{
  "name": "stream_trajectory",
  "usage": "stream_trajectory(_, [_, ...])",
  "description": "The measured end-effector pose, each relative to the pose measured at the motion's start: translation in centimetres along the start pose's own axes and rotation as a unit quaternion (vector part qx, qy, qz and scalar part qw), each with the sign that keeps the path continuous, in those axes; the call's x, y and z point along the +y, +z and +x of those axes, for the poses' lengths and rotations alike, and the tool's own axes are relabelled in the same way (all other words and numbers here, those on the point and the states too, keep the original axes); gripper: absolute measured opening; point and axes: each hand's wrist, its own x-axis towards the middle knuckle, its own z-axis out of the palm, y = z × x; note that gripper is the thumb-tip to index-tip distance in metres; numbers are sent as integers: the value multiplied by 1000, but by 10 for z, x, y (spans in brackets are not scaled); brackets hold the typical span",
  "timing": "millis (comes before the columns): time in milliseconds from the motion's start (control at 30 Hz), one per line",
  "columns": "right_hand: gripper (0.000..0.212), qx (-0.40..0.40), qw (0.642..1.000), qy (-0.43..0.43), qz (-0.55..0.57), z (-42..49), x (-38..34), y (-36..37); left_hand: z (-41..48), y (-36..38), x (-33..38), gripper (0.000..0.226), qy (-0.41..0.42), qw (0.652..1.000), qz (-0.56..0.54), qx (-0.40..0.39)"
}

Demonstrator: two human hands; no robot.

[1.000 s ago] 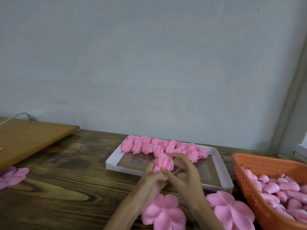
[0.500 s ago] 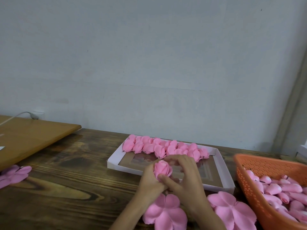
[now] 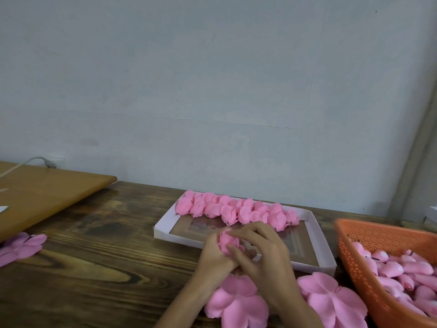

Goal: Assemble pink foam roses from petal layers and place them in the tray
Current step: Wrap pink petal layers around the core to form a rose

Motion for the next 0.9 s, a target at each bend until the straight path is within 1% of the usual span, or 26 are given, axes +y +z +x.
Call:
stream_trajectory(100, [17,-1,1000,-4,-8,0,-1,0,0,0,1,16,27,999,16,-18])
stream_trajectory(167, [18,-7,1000,-7,-17,0,-1,-1,-1,0,3,10,36,999,17,-26])
stream_trajectory(267, [22,-19,1000,-12,-19,0,-3,-3,-1,0,2,15,34,999,18,-24])
stream_trajectory(367, [25,-27,999,-11,-12,0,-3,-2,-1,-1,2,6,34,998,36,-36])
stream_trajectory(500, [25,-49,999,-5,-8,-1,-2,-3,0,-2,0,12,20,999,30,-34])
stream_trajectory(567, [24,-43,998,19,46,-1,-4,-3,1,-5,-1,18,-6,1000,2,-21])
stream_trajectory(633, [21,-5,988,77,131,1,-6,-4,4,-11,-2,35,-32,999,-39,-7])
stream_trajectory(700, [18,18,972,133,191,3,-6,-4,7,-17,0,43,-43,997,-69,-6])
stream_trajectory(767, [17,7,966,157,205,4,-4,-3,8,-18,1,47,-47,994,-101,-7])
stream_trajectory(833, [13,-8,968,154,196,3,-4,-1,9,-18,2,52,-52,990,-130,-10])
stream_trajectory(900, [6,-20,972,140,187,1,-7,1,9,-16,2,56,-66,989,-135,-3])
